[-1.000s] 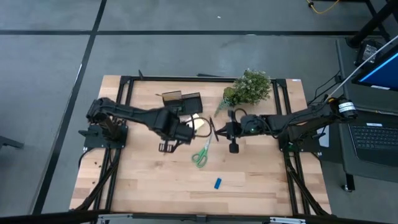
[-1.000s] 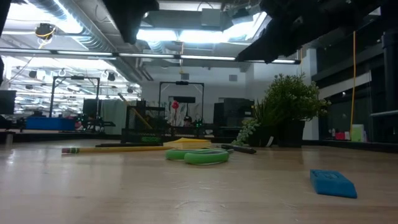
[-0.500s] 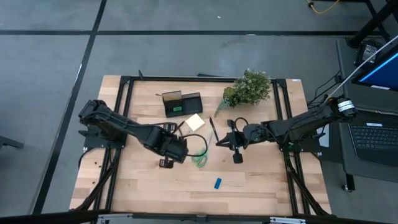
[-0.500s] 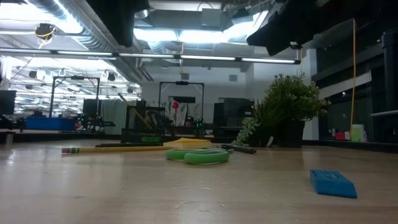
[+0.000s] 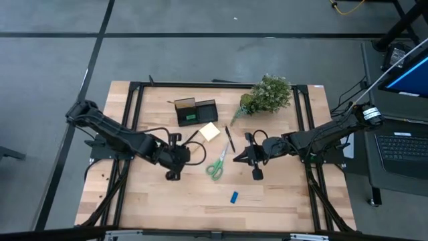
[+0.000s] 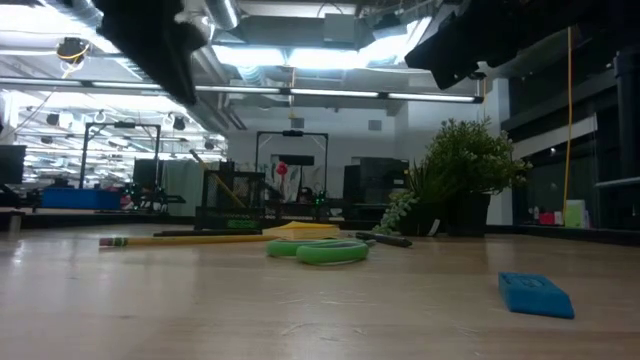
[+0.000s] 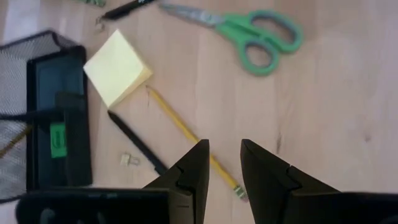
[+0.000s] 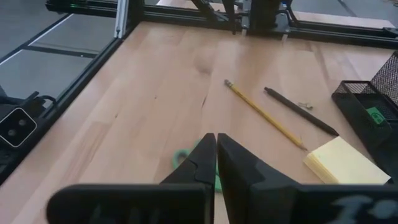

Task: Pick and place office supplies into organizer
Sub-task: Put the black ballpen into the black desk organizer

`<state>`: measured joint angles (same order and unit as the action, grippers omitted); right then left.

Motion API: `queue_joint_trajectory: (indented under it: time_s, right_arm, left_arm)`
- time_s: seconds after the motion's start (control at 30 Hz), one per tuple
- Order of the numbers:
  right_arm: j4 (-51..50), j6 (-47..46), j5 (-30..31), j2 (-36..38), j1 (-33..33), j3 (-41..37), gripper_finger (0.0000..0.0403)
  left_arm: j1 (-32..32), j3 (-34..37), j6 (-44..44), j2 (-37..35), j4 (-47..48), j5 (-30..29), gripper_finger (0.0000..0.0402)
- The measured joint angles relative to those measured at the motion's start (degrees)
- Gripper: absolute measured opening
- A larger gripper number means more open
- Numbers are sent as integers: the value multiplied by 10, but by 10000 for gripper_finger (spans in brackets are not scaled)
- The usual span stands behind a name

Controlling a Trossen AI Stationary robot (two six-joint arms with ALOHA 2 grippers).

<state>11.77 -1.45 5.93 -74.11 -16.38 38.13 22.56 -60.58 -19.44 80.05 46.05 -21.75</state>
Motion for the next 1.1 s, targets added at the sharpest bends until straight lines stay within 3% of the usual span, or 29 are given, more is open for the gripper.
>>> queue_joint_trajectory:
  time_s: [0.43, 0.83, 1.1]
  right_arm:
    - [2, 2, 9, 0, 13, 0, 19]
    - [-54, -122, 58, 0, 38, 0, 19]
    - [-65, -116, 57, 0, 57, 0, 19]
  left_arm:
    - [-38, 93, -23, -13, -42, 10, 86]
    - [-51, 169, 21, -12, -227, 23, 86]
    - [-55, 185, 13, -12, -245, 23, 86]
